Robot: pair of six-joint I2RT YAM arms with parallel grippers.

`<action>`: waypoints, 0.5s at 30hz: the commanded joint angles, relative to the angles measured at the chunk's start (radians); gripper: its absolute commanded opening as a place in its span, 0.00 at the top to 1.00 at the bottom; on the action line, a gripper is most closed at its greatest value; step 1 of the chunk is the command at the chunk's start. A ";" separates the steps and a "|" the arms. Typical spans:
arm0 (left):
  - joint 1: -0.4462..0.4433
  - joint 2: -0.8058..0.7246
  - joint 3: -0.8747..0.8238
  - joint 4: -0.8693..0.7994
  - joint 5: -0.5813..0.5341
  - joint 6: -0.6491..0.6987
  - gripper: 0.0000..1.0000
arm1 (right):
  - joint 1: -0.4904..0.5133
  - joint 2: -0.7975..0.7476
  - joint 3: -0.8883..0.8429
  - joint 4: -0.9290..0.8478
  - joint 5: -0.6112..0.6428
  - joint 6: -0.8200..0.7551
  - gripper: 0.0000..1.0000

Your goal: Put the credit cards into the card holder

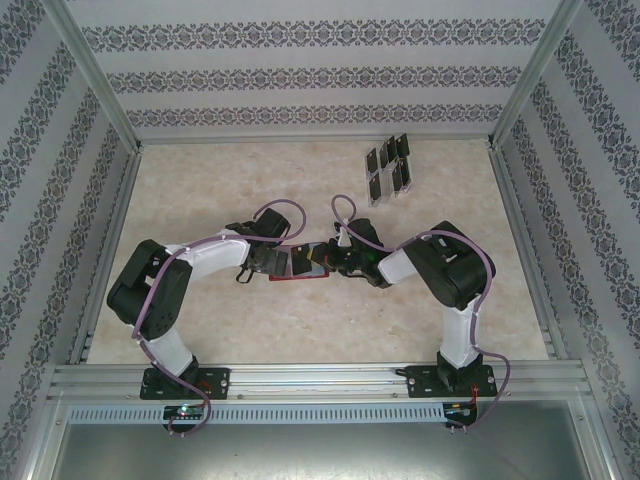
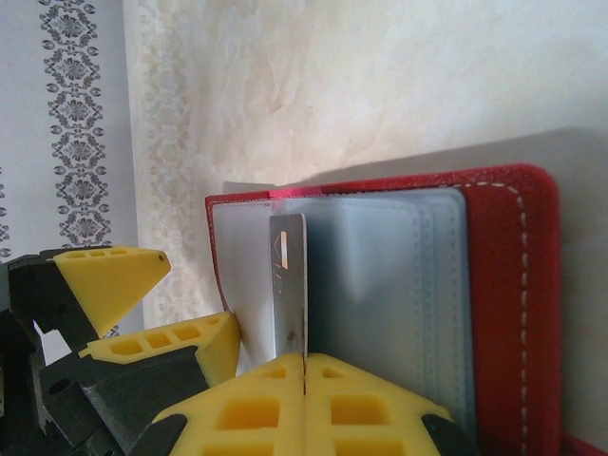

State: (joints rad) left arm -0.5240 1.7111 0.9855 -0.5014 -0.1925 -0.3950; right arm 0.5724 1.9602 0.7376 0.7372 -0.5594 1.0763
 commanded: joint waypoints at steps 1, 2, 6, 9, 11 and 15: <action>-0.008 0.020 -0.037 -0.072 -0.021 -0.009 0.00 | 0.005 0.013 -0.001 -0.031 0.069 0.003 1.00; -0.007 0.021 -0.038 -0.071 -0.021 -0.011 0.00 | 0.004 0.015 0.000 -0.029 0.072 0.005 1.00; -0.009 0.021 -0.040 -0.069 -0.019 -0.010 0.00 | 0.004 0.028 0.010 -0.032 0.056 -0.001 1.00; -0.010 0.021 -0.039 -0.069 -0.019 -0.011 0.00 | 0.010 0.031 0.013 -0.034 0.041 -0.008 1.00; -0.011 0.022 -0.040 -0.069 -0.019 -0.011 0.00 | 0.016 0.026 0.014 -0.043 0.035 -0.018 1.00; -0.013 0.024 -0.039 -0.068 -0.019 -0.012 0.00 | 0.032 0.016 0.025 -0.074 0.035 -0.038 1.00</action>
State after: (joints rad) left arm -0.5247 1.7111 0.9836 -0.5007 -0.1921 -0.4007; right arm 0.5819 1.9602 0.7475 0.7242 -0.5503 1.0698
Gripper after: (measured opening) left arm 0.999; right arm 0.057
